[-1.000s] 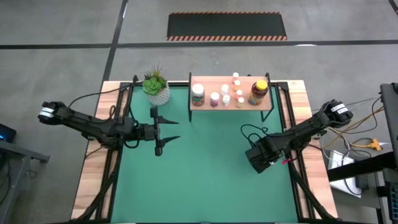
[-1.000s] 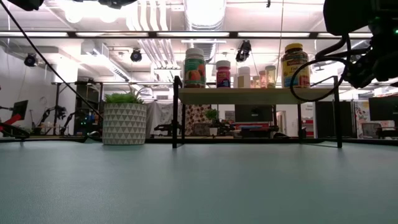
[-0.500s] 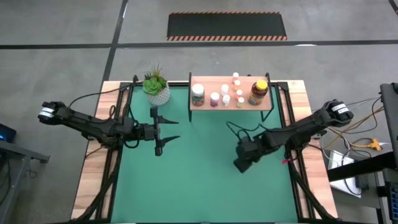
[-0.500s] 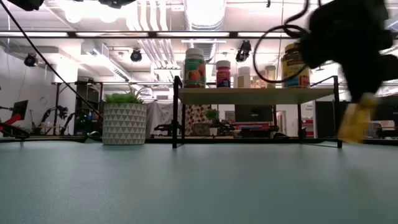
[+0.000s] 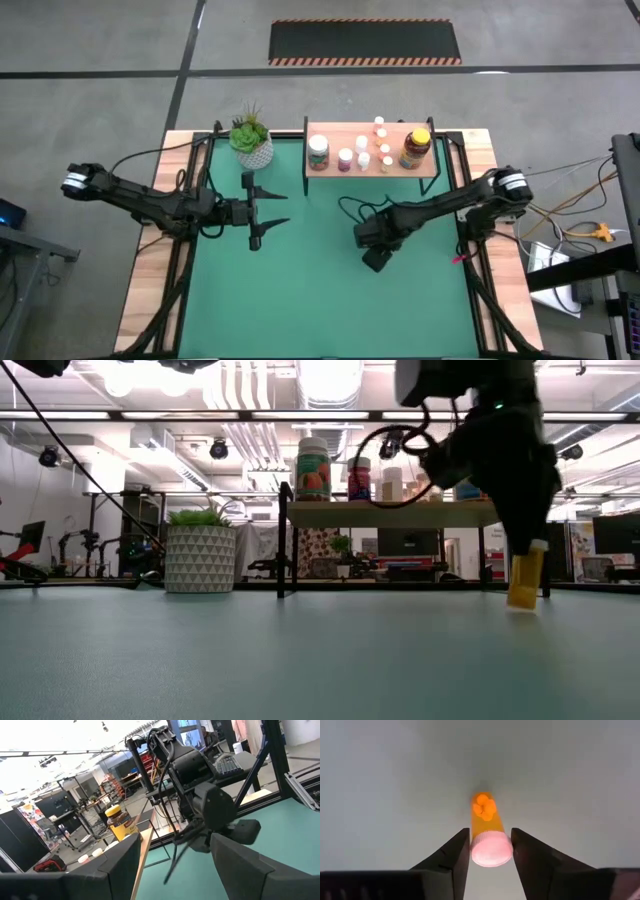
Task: Pick and place medicine bottles onto shelf by color
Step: Move the orange medicine bottle to the middle left of the table, then adjust the large yellow medicine bottle on the shelf
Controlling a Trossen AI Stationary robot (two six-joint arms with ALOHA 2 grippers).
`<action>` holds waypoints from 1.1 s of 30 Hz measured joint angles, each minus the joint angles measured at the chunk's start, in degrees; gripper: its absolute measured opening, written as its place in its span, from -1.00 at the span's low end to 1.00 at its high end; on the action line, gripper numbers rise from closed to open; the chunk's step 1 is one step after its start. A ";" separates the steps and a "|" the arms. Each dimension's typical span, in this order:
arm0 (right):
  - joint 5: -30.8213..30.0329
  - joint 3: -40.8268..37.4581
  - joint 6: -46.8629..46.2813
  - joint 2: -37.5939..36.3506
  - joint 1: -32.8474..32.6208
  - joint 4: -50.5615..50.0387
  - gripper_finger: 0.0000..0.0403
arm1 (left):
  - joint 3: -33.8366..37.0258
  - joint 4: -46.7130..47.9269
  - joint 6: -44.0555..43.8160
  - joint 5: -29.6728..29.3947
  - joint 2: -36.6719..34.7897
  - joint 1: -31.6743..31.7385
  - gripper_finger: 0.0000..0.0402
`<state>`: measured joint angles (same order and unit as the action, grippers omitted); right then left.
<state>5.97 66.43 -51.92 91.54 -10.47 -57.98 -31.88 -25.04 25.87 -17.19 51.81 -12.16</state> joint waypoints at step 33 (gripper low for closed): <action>-47.47 12.19 24.02 -25.40 10.11 -3.02 -0.53 | 0.00 -0.04 -0.04 0.00 0.00 0.04 0.11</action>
<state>-41.50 78.62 -27.91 66.14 -0.36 -61.00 -31.88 -25.08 25.82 -17.19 51.81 -12.12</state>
